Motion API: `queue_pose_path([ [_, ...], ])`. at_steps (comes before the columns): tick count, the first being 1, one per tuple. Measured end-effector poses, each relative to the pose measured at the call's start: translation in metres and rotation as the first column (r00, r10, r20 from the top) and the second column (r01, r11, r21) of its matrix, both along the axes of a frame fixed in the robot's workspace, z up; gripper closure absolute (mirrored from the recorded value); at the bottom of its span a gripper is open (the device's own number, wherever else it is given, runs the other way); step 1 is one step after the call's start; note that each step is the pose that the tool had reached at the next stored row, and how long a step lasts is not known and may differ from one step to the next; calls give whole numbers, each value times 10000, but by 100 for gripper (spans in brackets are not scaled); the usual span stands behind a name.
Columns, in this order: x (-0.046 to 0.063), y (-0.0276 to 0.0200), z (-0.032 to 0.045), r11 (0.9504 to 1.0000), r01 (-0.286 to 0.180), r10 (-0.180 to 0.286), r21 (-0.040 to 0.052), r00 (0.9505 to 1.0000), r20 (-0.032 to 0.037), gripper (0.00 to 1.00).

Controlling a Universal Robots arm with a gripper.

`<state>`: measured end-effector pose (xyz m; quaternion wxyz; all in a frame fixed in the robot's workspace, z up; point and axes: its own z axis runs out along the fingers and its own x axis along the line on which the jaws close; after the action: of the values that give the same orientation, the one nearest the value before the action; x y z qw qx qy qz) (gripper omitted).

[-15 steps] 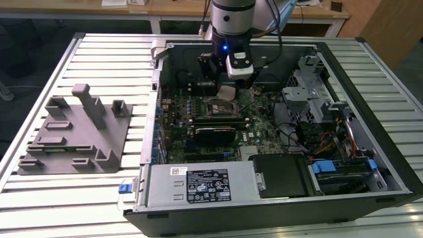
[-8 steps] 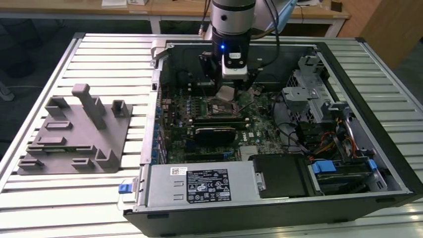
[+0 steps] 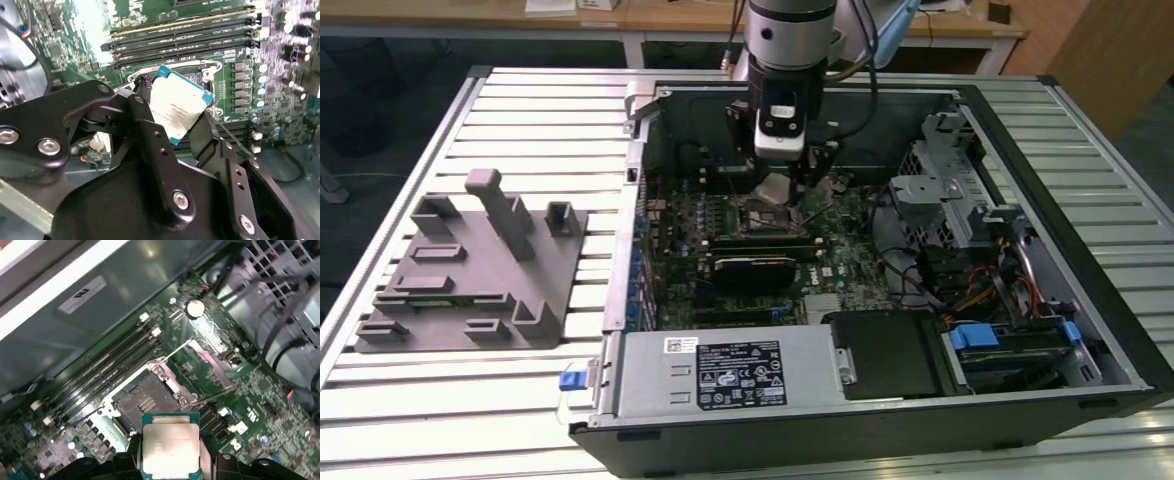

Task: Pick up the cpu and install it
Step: 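Place the cpu into insertion slot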

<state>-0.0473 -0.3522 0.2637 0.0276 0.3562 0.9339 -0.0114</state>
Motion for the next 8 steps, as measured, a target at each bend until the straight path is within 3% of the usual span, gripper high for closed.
queue_pose_path([
  [4,0,0,0,9973,735,-735,0,9973,0,46],
  [8,0,0,-1,9895,1448,-1448,0,9895,0,46],
])
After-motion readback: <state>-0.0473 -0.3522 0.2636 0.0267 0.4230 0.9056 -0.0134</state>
